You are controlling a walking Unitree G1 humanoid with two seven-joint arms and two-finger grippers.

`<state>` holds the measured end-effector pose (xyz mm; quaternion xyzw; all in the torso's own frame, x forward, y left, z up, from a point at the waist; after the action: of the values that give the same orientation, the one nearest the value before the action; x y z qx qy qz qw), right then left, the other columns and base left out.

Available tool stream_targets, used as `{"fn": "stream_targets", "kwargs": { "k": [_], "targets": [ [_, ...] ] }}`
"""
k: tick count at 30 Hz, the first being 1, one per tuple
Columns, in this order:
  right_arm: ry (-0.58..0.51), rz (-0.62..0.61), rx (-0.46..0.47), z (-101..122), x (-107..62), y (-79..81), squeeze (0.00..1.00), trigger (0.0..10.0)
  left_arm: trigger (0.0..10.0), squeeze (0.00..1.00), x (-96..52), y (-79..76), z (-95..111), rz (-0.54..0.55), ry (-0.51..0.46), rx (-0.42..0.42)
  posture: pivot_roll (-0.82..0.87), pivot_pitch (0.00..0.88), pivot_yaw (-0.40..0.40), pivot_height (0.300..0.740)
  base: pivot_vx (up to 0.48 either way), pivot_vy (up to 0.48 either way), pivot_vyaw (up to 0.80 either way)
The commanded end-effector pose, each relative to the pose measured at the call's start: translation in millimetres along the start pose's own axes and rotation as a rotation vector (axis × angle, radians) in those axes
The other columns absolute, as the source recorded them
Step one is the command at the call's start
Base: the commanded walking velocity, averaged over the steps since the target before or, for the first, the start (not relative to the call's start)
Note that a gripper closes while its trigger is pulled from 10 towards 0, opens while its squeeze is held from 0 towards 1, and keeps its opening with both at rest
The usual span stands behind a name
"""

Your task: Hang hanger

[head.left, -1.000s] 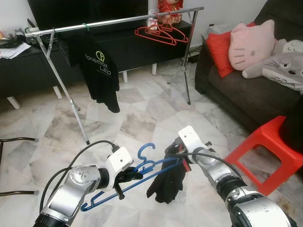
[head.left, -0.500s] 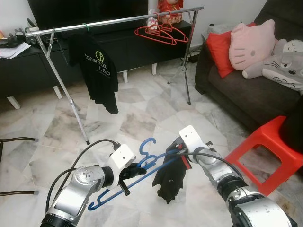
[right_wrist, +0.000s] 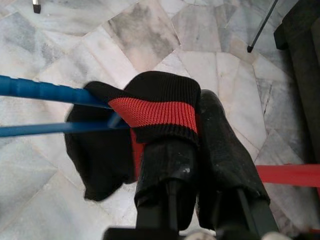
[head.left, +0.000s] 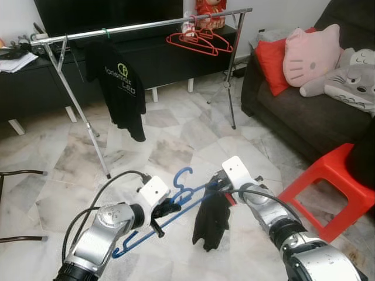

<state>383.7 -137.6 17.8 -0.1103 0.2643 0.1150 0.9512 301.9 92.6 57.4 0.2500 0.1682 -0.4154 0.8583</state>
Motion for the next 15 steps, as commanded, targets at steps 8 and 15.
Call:
{"fn": "stream_targets", "kwargs": {
  "k": [8, 15],
  "targets": [
    [-0.023, -0.007, 0.011, 6, -0.8, -4.2, 0.0, 10.0, 10.0, 0.0, -0.2, 4.7, -3, 0.039, 0.017, -0.005, -0.02, 0.0, -0.053, 0.74, 0.0, 0.0, 0.0],
    [-0.064, 0.01, -0.001, 19, -1.6, -5.6, 0.0, 10.0, 10.0, 0.0, -1.5, -6.3, 14, -0.037, -0.093, -0.04, -0.02, 0.0, -0.054, 0.74, 0.0, 0.0, 0.0]
  ]
}}
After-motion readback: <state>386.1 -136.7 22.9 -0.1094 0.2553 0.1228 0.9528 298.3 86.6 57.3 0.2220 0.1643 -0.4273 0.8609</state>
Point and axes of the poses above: a point about 5 cm out from each wrist's last joint towards the gripper, its own x axis pointing out of the wrist towards the gripper, its own z axis along the axis of the wrist's last joint, y = z × x, the point moved 5 cm from there along x, pointing out of the wrist towards the gripper, and after that the axes turned 13 degrees about x, right-handed, at the moved point
